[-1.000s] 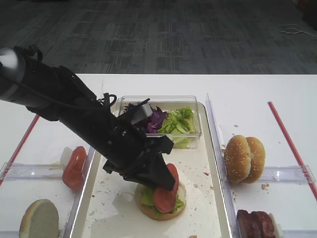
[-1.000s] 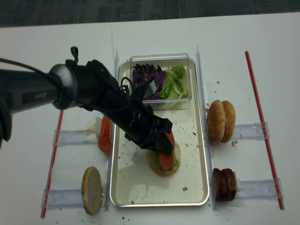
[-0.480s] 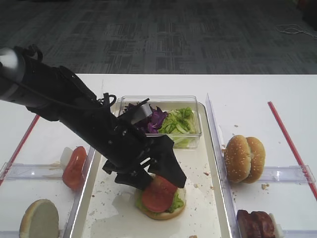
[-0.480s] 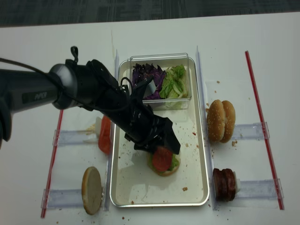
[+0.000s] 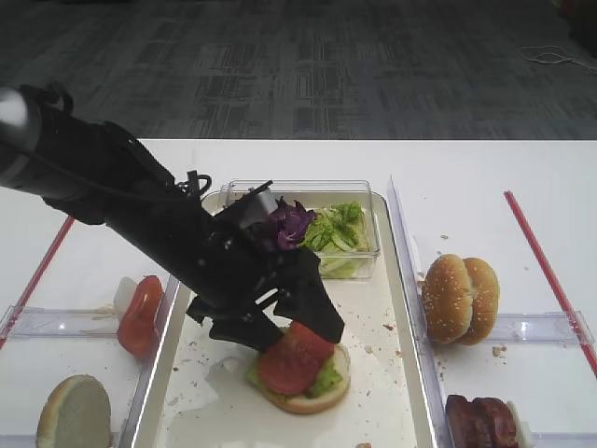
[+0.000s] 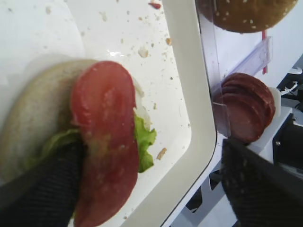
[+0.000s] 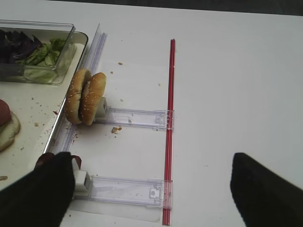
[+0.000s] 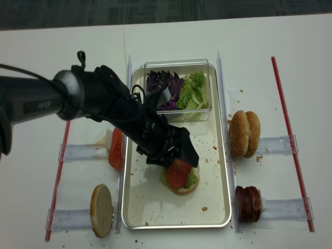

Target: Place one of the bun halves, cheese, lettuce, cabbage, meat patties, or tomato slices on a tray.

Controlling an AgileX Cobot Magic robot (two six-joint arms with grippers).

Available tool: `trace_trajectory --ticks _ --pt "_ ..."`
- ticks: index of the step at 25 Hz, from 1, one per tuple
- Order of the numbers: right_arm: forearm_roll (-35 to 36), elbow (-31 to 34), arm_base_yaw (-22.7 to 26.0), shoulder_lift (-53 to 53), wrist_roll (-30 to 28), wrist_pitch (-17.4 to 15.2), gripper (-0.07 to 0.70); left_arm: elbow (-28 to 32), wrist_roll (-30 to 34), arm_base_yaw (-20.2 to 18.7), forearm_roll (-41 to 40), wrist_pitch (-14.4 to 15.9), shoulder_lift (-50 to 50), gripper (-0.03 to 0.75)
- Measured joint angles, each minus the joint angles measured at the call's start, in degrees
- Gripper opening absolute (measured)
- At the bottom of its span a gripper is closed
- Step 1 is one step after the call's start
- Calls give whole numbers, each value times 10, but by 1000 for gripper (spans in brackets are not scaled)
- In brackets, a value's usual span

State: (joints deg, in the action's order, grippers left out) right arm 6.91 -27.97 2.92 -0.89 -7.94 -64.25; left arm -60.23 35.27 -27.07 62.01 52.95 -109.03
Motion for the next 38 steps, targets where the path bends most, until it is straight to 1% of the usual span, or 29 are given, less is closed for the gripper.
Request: trace_trajectory --ticks 8,17,19,21,25,31,34,38 --pt "0 0 0 0 0 0 690 0 -1 56 -1 13 0 571" --pt "0 0 0 0 0 0 690 0 1 60 -2 20 4 571" --pt "0 0 0 0 0 0 690 0 1 60 -4 22 20 571" --pt "0 0 0 0 0 0 690 0 1 60 -4 32 50 571" --pt "0 0 0 0 0 0 690 0 1 60 1 62 128 571" --pt "0 0 0 0 0 0 690 0 -6 60 15 74 251 571" --pt "0 0 0 0 0 0 690 0 -8 60 15 78 276 571" --pt "0 0 0 0 0 0 690 1 -14 60 13 82 280 571"
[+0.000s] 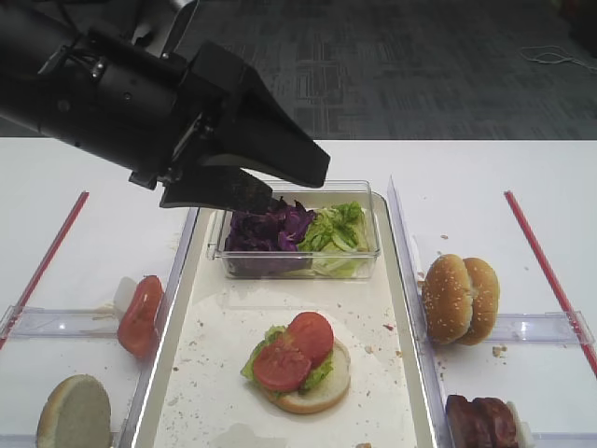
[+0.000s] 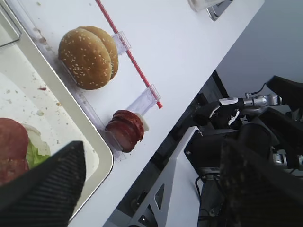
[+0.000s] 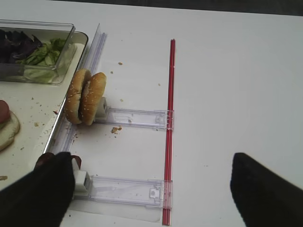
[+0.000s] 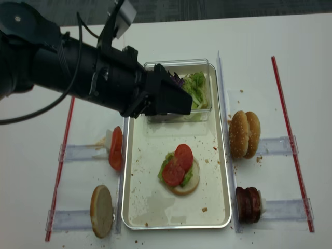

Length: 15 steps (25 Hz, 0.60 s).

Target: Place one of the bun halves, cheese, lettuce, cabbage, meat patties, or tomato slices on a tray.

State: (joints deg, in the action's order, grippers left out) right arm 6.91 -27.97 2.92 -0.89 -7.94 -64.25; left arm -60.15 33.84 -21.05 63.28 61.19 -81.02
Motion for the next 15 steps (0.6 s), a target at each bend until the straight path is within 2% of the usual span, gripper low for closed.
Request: trace_trajectory --ticks 3,7,11,15 --pt "0 0 0 0 0 0 690 0 -19 0 -23 -11 0 571" --pt "0 0 0 0 -1 0 690 0 -78 0 -117 -45 0 571" --pt "0 0 0 0 -2 0 690 0 -167 0 -268 -65 0 571" --pt "0 0 0 0 -2 0 690 0 -251 0 -420 -59 0 571"
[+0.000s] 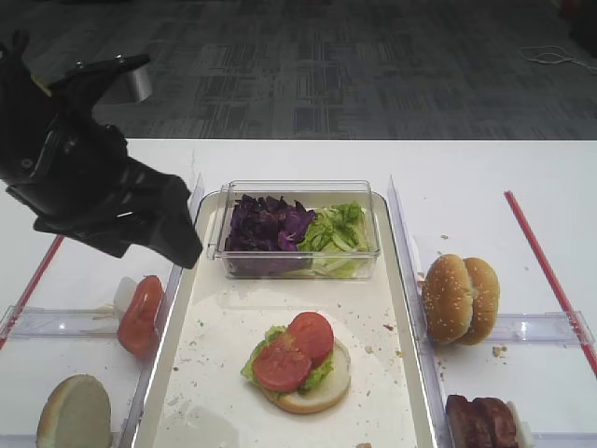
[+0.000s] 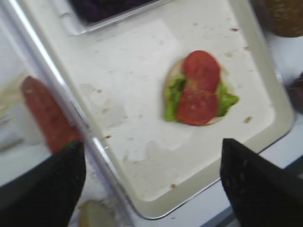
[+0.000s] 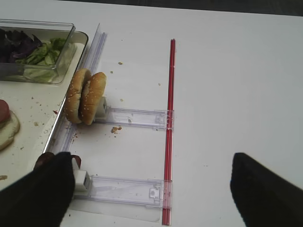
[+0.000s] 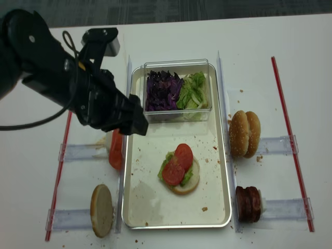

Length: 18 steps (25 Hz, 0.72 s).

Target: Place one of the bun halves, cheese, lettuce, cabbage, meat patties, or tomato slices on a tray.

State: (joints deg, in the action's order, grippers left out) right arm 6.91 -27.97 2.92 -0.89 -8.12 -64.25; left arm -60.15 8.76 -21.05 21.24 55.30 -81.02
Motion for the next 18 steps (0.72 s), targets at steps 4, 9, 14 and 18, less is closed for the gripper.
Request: trace_trajectory --ticks 4,9,14,18 --pt "0 0 0 0 0 0 690 0 -55 0 -94 16 0 571" --pt "0 0 0 0 0 0 690 0 -79 0 -127 24 0 571" --pt "0 0 0 0 0 0 690 0 -100 20 -153 26 0 571" --pt "0 0 0 0 0 0 690 0 -110 94 -169 30 0 571"
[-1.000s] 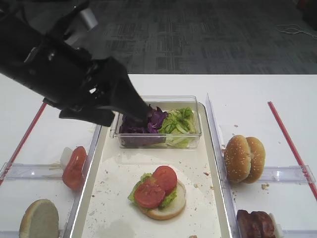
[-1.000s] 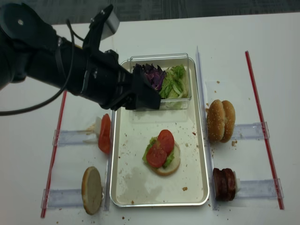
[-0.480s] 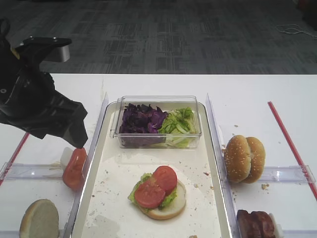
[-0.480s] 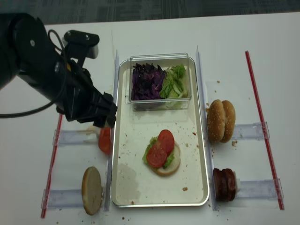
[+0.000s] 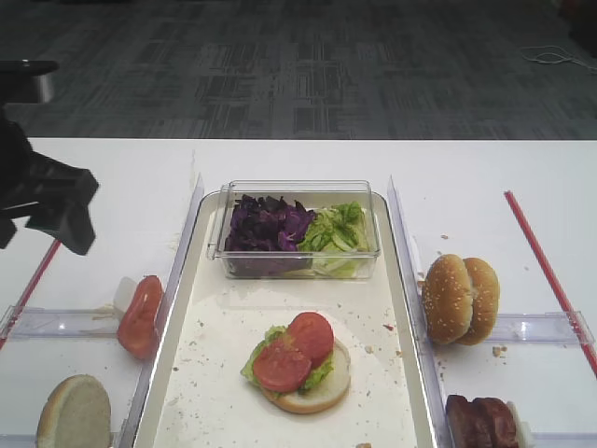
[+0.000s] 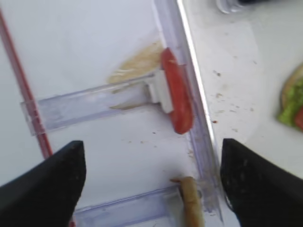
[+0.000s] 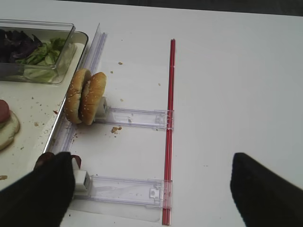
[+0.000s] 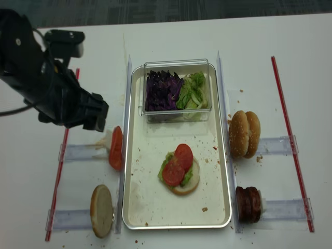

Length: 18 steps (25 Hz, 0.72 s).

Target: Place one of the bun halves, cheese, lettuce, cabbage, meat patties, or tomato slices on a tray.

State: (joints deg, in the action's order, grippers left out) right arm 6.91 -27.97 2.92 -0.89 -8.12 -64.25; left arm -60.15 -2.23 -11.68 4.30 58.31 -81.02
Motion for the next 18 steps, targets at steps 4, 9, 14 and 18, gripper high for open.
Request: trace_trajectory --ticks 4,9,14,18 --pt "0 0 0 0 0 0 690 0 -5 86 -19 5 0 571" --pt "0 0 0 0 0 0 690 0 -5 144 -29 13 0 571" --pt "0 0 0 0 0 0 690 0 -5 147 -43 31 0 571" --pt "0 0 0 0 0 0 690 15 -6 147 -43 57 19 564"
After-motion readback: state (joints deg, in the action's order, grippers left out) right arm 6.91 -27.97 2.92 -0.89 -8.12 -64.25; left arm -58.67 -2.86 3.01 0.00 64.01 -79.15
